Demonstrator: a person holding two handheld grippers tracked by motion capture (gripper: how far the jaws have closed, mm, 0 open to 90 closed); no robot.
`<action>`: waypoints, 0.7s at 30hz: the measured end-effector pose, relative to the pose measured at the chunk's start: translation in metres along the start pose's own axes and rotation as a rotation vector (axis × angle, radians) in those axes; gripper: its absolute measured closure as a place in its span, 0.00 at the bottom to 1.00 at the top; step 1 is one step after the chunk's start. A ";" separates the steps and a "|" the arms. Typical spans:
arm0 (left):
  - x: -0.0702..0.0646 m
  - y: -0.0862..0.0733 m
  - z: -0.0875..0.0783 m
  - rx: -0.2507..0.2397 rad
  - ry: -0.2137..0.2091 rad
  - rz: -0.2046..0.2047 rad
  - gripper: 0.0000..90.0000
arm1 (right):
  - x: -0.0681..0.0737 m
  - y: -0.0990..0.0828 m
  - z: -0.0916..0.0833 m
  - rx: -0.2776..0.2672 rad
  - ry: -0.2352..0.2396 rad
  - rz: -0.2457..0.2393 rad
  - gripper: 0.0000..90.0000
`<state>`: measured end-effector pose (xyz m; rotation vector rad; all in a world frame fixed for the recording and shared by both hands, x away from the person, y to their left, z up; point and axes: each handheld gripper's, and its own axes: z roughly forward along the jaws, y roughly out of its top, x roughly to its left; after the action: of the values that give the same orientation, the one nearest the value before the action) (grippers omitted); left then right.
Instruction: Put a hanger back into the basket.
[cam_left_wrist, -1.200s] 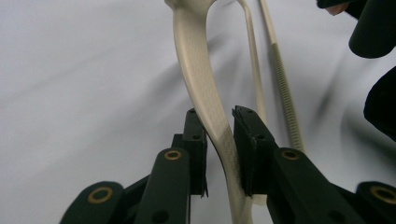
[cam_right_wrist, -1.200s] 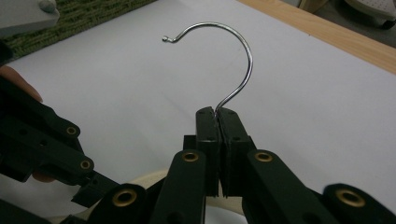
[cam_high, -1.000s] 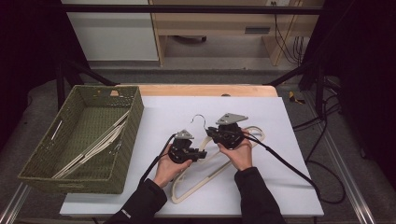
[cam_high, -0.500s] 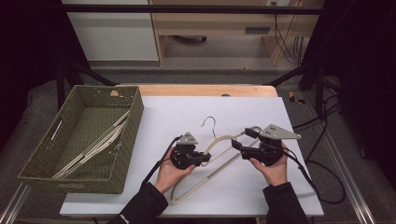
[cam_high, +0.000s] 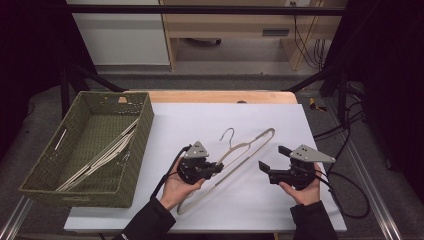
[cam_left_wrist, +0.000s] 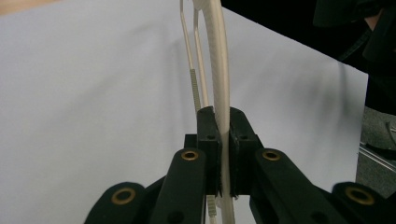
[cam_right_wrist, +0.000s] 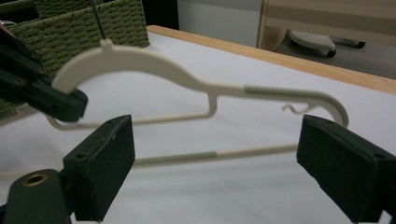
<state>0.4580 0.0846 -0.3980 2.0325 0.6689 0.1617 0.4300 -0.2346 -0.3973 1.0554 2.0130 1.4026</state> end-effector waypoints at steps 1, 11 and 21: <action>0.001 0.002 -0.005 -0.003 0.007 0.008 0.95 | 0.000 -0.001 -0.001 0.001 0.004 -0.001 0.13; 0.006 0.021 -0.059 -0.051 0.043 0.046 0.95 | -0.003 -0.007 -0.012 -0.018 -0.007 0.024 0.08; 0.024 0.036 -0.110 -0.074 0.095 0.068 0.95 | -0.005 -0.011 -0.017 -0.016 -0.010 0.034 0.07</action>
<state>0.4515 0.1656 -0.3128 1.9868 0.6430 0.3202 0.4171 -0.2502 -0.4013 1.0922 1.9823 1.4252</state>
